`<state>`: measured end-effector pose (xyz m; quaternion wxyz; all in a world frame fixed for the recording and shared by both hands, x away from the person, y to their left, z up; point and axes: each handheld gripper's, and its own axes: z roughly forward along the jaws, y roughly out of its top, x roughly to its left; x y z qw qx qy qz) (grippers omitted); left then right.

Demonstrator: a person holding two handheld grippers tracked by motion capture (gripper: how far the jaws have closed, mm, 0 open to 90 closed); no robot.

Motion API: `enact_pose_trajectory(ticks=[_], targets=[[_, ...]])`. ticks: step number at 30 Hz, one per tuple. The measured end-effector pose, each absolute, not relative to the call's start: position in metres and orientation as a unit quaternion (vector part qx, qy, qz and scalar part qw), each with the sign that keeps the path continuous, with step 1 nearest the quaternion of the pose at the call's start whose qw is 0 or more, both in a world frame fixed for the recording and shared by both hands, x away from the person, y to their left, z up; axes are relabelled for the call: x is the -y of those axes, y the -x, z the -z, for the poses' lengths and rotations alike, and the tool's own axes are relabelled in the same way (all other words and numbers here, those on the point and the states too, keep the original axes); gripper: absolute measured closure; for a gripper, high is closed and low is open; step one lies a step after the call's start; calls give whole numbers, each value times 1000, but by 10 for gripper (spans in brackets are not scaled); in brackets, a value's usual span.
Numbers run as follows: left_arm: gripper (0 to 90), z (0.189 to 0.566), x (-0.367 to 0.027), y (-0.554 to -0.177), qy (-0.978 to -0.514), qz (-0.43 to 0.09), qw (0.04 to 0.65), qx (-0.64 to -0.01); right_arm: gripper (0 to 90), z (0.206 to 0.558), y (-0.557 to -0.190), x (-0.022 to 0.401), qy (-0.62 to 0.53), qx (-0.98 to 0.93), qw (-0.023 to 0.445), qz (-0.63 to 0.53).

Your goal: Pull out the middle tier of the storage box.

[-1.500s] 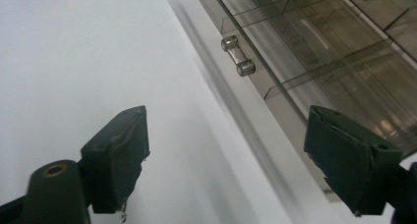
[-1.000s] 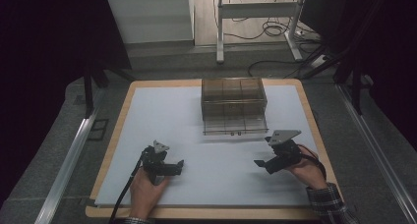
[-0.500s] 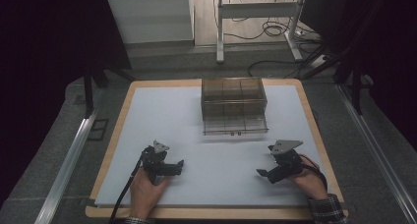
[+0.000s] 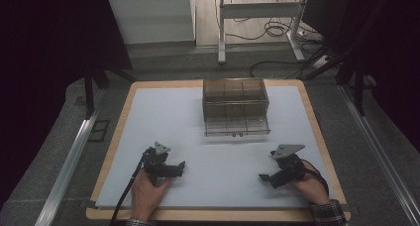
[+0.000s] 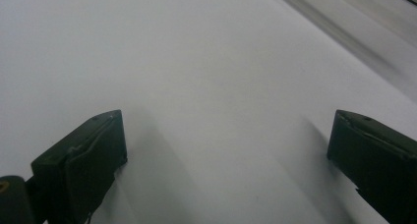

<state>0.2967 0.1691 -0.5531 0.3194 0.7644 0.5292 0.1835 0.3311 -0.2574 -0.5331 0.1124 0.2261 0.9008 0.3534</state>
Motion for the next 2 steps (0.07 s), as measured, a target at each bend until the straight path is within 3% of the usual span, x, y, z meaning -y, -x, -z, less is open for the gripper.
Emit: enact_pose_trajectory(ticks=[2], targets=[[0,553,-169,-297,-765,-183,319,-529,9,533,-331,257,-226,-901,112,-353]])
